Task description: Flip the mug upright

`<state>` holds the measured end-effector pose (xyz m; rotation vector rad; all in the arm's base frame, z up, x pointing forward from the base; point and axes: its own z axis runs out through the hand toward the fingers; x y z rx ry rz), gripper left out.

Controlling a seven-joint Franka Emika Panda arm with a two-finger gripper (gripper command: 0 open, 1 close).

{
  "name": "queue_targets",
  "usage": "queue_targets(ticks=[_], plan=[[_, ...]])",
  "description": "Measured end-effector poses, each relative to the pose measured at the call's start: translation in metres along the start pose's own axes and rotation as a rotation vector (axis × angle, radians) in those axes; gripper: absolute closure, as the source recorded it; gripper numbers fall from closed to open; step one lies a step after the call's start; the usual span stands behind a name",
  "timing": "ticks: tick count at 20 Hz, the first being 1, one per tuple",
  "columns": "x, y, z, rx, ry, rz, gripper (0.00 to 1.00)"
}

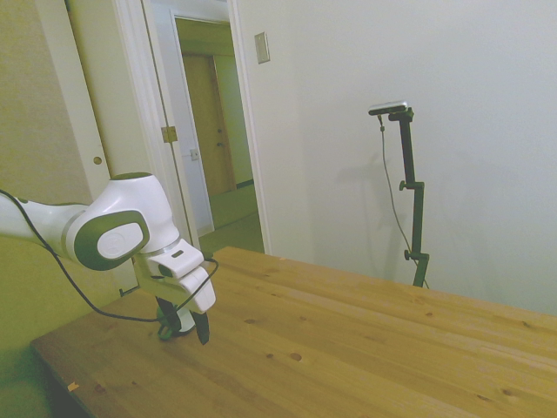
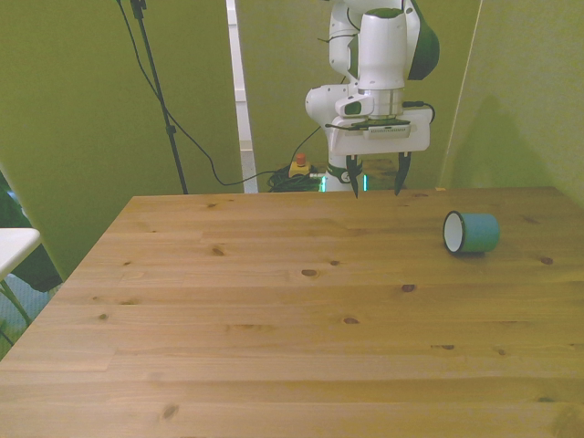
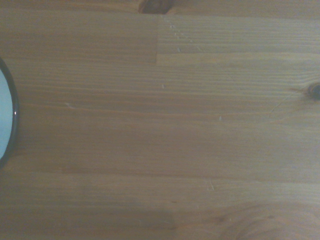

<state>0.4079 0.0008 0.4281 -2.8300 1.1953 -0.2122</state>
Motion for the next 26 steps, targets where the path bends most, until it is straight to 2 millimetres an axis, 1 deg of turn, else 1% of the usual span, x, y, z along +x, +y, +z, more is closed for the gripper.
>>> queue_targets(ticks=[2,3,6,8,10,14,16,19,23,26], plan=[[-0.001,0.0,0.001,-0.009,-0.011,-0.002,0.0],[0.002,-0.001,-0.002,-0.004,-0.007,-0.002,0.0],[0.024,-0.013,-0.016,0.029,0.003,-0.006,0.0],[0.035,-0.028,-0.015,0.061,-0.029,-0.026,0.0],[0.04,-0.048,-0.007,0.095,-0.075,-0.057,0.0],[0.034,-0.088,0.005,0.167,-0.165,-0.132,0.0],[0.027,-0.103,0.01,0.197,-0.211,-0.161,0.0],[0.016,-0.119,0.017,0.212,-0.249,-0.202,0.0],[0.015,-0.12,0.017,0.215,-0.249,-0.204,0.0],[0.015,-0.121,0.015,0.248,-0.263,-0.209,0.0]])
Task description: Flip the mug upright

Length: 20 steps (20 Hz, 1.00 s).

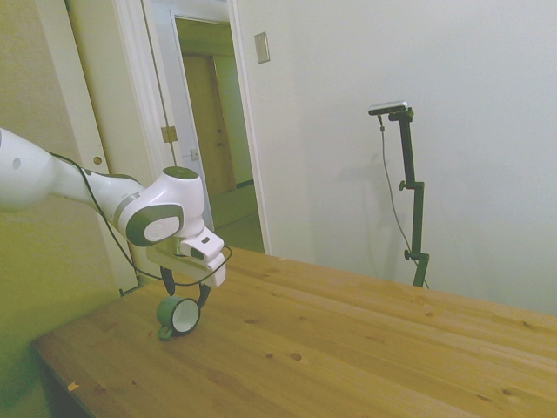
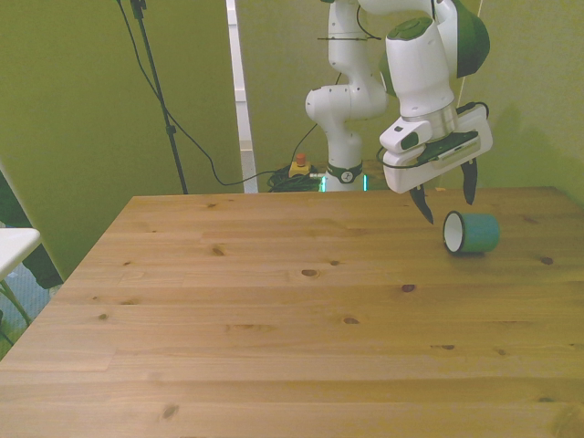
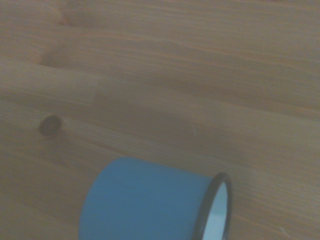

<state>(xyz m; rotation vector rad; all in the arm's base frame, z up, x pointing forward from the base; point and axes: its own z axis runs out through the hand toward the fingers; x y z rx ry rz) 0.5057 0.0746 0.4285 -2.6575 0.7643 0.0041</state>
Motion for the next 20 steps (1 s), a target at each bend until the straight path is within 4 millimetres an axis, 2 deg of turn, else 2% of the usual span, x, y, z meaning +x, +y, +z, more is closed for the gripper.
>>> queue_targets(ticks=[11,20], plan=[[0.0,0.019,0.018,0.17,-0.089,-0.029,0.0],[0.005,0.039,0.042,0.303,-0.156,0.097,0.0]])
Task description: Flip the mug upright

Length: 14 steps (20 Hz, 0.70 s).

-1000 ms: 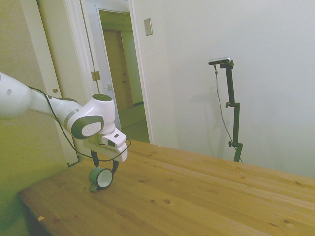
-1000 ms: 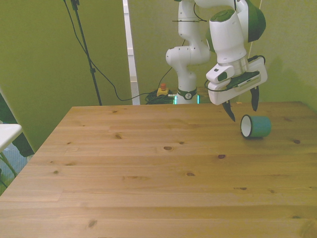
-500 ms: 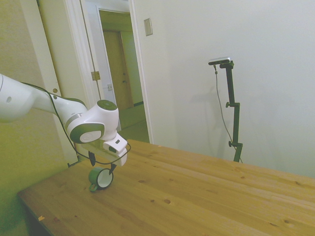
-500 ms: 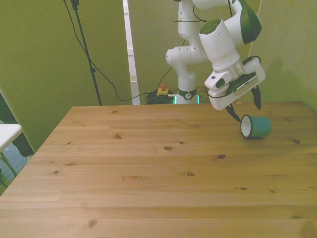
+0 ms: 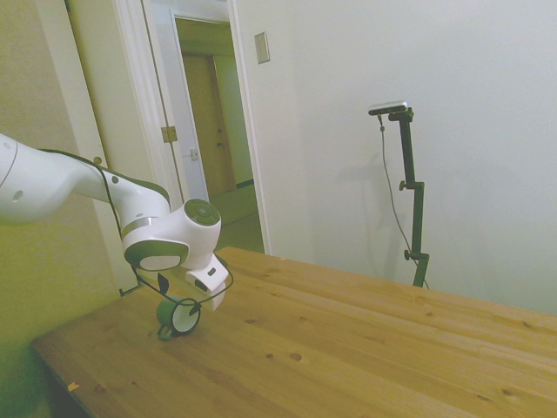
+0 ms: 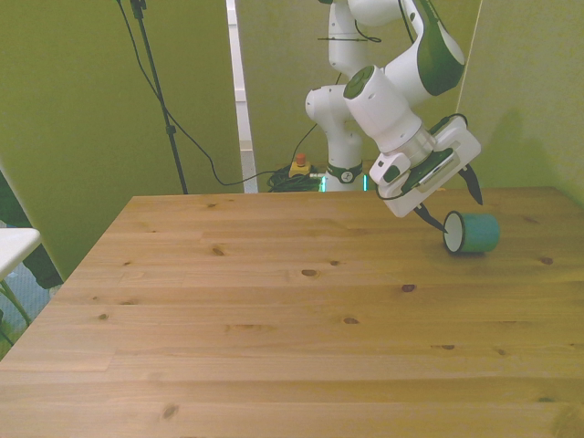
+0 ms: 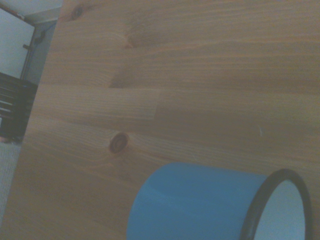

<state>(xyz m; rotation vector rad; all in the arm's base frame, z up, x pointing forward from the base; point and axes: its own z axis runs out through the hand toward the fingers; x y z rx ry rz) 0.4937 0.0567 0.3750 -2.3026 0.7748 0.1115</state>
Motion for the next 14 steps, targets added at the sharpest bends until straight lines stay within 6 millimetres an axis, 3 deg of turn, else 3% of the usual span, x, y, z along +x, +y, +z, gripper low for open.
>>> queue_targets(ticks=[9,14], plan=[[0.008,0.006,0.039,0.127,-0.129,0.026,0.0],[0.005,0.001,0.049,0.179,-0.195,0.019,0.0]])
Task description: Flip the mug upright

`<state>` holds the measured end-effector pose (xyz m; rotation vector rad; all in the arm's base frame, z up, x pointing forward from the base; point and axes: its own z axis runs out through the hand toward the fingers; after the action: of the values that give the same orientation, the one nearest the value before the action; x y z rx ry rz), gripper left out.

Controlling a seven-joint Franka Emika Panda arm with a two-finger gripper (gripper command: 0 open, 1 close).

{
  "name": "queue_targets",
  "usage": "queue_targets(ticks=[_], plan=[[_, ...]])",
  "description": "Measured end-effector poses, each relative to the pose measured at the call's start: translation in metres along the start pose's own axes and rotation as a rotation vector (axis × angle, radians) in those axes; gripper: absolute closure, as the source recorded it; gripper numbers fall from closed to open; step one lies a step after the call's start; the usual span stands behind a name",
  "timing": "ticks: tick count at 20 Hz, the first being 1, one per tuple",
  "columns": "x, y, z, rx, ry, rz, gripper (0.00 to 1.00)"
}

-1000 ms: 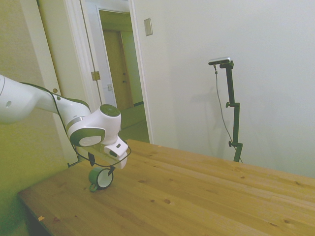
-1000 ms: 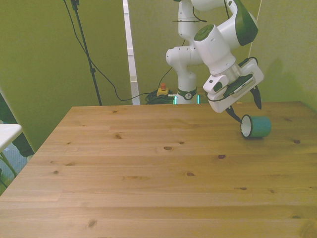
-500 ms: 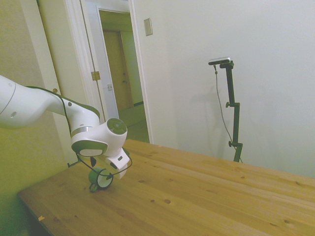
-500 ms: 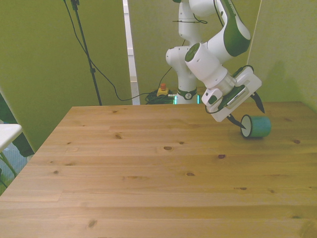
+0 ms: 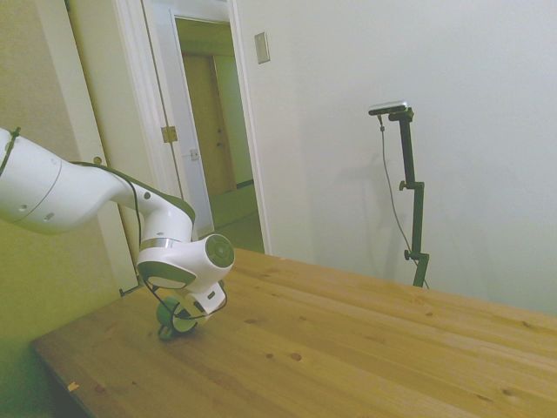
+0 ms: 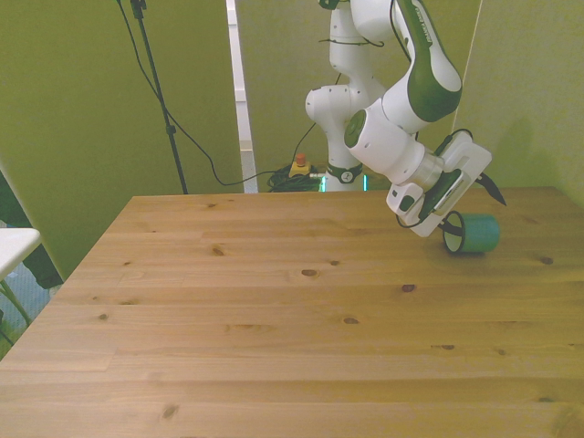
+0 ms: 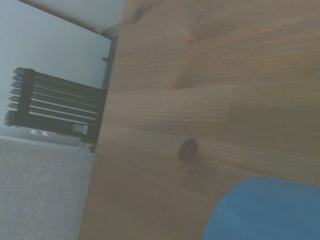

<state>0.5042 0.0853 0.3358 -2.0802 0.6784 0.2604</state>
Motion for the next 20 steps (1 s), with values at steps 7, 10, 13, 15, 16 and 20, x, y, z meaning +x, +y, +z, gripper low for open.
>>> queue_targets(ticks=[7,10,13,15,16,20], plan=[[-0.001,0.0,0.012,0.025,-0.051,-0.002,1.0],[-0.003,-0.003,0.013,0.038,-0.061,-0.002,1.0],[-0.003,-0.003,0.013,0.047,-0.066,-0.003,1.0],[-0.003,-0.003,0.013,0.052,-0.072,-0.004,1.0],[-0.003,-0.003,0.013,0.052,-0.074,-0.006,1.0],[-0.003,-0.001,0.014,0.052,-0.077,-0.005,1.0]])
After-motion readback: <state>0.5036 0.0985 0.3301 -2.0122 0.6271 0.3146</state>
